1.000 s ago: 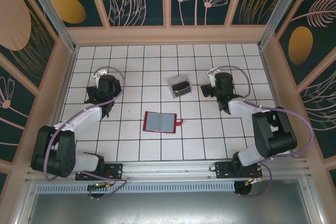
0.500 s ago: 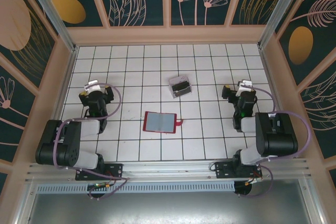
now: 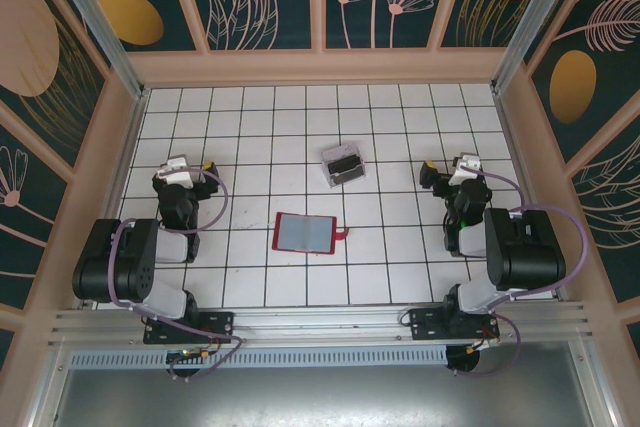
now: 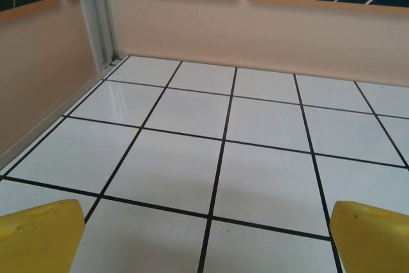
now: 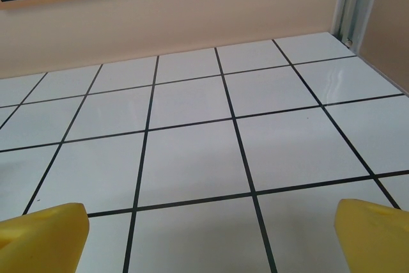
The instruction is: Take the credit cards out of the card holder
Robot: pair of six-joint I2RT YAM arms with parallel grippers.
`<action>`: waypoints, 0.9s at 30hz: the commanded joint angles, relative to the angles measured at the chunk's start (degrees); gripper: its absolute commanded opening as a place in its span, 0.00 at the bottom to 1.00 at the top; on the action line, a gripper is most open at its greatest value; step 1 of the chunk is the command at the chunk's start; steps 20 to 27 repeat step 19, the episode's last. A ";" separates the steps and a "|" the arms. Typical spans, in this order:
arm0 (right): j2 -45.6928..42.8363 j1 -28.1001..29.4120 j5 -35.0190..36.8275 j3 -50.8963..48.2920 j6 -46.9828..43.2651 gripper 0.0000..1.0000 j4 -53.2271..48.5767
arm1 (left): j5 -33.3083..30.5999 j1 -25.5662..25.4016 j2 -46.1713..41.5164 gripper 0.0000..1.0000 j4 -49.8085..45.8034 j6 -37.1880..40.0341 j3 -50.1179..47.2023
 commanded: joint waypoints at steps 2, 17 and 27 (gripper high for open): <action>0.32 0.31 -0.13 -0.35 0.55 0.99 3.32 | 0.90 0.05 0.23 0.99 3.58 0.99 0.13; 0.39 0.24 -0.35 -0.34 0.58 0.99 3.31 | 1.08 0.01 0.05 0.99 4.01 0.90 -0.13; 0.33 0.29 -0.22 -0.36 0.56 0.99 3.34 | 1.09 0.01 0.02 0.99 3.99 0.90 -0.18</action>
